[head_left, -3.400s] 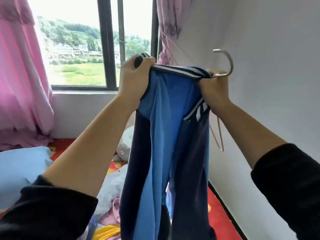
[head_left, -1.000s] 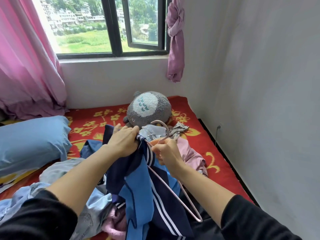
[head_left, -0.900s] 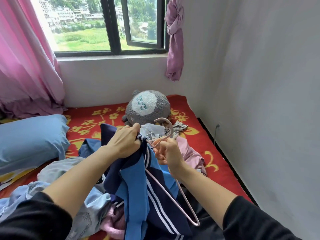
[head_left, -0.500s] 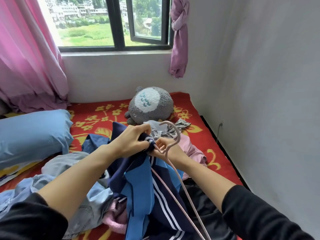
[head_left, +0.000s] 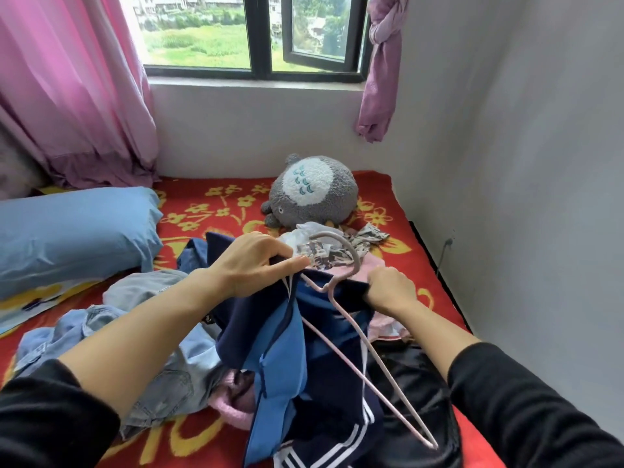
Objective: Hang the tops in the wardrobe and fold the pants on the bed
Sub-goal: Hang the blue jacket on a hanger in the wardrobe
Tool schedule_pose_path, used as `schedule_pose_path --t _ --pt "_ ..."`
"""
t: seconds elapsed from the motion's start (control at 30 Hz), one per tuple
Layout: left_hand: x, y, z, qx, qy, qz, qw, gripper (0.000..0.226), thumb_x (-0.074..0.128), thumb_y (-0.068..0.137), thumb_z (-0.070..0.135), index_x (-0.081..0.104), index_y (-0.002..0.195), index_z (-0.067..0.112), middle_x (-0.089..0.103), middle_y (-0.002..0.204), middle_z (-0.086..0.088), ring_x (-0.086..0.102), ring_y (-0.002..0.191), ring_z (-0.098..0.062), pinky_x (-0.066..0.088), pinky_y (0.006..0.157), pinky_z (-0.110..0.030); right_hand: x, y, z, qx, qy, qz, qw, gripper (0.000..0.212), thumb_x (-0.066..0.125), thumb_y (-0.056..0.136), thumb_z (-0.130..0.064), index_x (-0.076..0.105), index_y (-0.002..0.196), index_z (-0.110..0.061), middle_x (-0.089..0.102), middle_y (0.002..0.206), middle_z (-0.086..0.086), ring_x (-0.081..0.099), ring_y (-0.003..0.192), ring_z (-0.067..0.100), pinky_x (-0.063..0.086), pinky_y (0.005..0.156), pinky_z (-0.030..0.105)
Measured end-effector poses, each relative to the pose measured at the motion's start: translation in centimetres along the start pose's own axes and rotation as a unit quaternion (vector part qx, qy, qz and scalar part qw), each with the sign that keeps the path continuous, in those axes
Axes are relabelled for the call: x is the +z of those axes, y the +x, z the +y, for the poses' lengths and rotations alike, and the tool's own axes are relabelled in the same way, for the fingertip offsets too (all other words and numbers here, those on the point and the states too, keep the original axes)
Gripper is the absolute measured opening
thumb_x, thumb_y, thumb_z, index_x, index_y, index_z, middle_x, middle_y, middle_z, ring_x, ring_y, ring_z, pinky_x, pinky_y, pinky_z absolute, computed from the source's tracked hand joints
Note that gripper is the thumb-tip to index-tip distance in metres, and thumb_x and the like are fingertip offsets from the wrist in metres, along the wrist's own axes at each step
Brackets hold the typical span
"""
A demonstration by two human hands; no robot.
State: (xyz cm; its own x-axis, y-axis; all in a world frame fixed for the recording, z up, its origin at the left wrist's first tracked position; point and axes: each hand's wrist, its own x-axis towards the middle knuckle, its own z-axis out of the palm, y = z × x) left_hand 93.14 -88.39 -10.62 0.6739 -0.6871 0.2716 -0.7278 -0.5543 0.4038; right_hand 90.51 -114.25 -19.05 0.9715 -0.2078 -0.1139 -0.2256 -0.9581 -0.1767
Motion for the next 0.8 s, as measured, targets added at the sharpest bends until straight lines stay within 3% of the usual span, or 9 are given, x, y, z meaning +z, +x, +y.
schedule_pose_path --t 0.07,0.17,0.3,0.4,0.6,0.7,0.73,0.8 --pt "-0.1 -0.2 -0.8 -0.015 0.032 -0.003 0.999 0.069 0.037 0.084 0.070 0.036 0.052 0.009 0.034 0.047 -0.006 0.026 0.046 -0.015 0.028 0.050 -0.038 0.3 0.0 1.4 0.035 -0.042 -0.009 0.998 0.010 0.050 0.078 -0.010 0.054 0.085 -0.016 0.066 0.104 0.011 0.063 0.097 0.033 0.047 0.084 0.040" --pt "0.3 -0.2 -1.7 -0.035 0.080 0.023 0.996 0.070 0.044 0.080 0.074 0.032 0.050 0.012 0.032 0.044 0.000 0.026 0.046 -0.018 0.025 0.049 -0.036 0.3 0.1 3.1 0.070 -0.095 -0.010 0.993 0.023 0.051 0.083 -0.010 0.059 0.103 -0.015 0.065 0.111 0.008 0.062 0.104 0.031 0.044 0.084 0.040" --pt "1.0 0.0 -2.5 -0.053 0.158 0.092 0.982 0.061 0.058 0.083 0.060 0.027 0.049 0.019 0.026 0.040 0.010 0.027 0.040 -0.014 0.023 0.046 -0.028 0.4 -0.3 5.2 0.110 -0.135 -0.010 0.985 0.031 0.045 0.087 -0.004 0.056 0.113 -0.015 0.063 0.116 0.005 0.060 0.108 0.028 0.039 0.082 0.038" --pt "1.6 0.1 -2.7 -0.031 0.198 0.100 0.975 0.056 0.060 0.084 0.054 0.028 0.052 0.020 0.023 0.041 0.015 0.033 0.036 -0.018 0.024 0.045 -0.023 0.4 -0.6 6.2 0.105 -0.183 0.004 0.977 0.030 0.049 0.084 0.000 0.057 0.107 -0.018 0.066 0.107 0.001 0.063 0.101 0.024 0.038 0.086 0.038" --pt "1.3 -0.1 -3.8 -0.028 0.239 0.121 0.963 0.050 0.064 0.083 0.048 0.046 0.053 0.012 0.048 0.041 -0.003 0.049 0.034 -0.028 0.028 0.043 -0.022 -0.3 -1.2 9.2 0.125 -0.241 0.024 0.962 0.029 0.051 0.081 0.002 0.057 0.098 -0.021 0.066 0.096 -0.002 0.064 0.092 0.023 0.036 0.091 0.039" --pt "1.3 0.1 -3.9 -0.052 0.244 0.147 0.957 0.046 0.073 0.080 0.040 0.051 0.054 0.009 0.050 0.042 -0.005 0.049 0.032 -0.028 0.029 0.041 -0.021 0.4 -1.2 8.9 0.184 -0.080 0.033 0.979 0.026 0.047 0.085 -0.002 0.060 0.104 -0.014 0.065 0.105 0.008 0.063 0.100 0.030 0.042 0.089 0.038" --pt "1.3 0.2 -3.8 -0.060 0.249 0.157 0.954 0.044 0.073 0.080 0.039 0.052 0.055 0.009 0.051 0.043 -0.006 0.049 0.032 -0.027 0.029 0.041 -0.021 0.5 -1.1 8.5 0.207 0.031 0.048 0.977 0.023 0.046 0.084 -0.001 0.061 0.100 -0.008 0.064 0.102 0.014 0.062 0.099 0.034 0.044 0.084 0.037" --pt "1.3 0.6 -3.6 -0.072 0.260 0.170 0.948 0.041 0.067 0.085 0.041 0.056 0.061 0.008 0.056 0.046 -0.007 0.054 0.037 -0.027 0.030 0.042 -0.022 -0.1 -0.7 6.8 0.235 0.236 0.087 0.939 0.016 0.045 0.082 0.004 0.059 0.077 -0.002 0.057 0.077 0.016 0.056 0.082 0.036 0.041 0.064 0.033"
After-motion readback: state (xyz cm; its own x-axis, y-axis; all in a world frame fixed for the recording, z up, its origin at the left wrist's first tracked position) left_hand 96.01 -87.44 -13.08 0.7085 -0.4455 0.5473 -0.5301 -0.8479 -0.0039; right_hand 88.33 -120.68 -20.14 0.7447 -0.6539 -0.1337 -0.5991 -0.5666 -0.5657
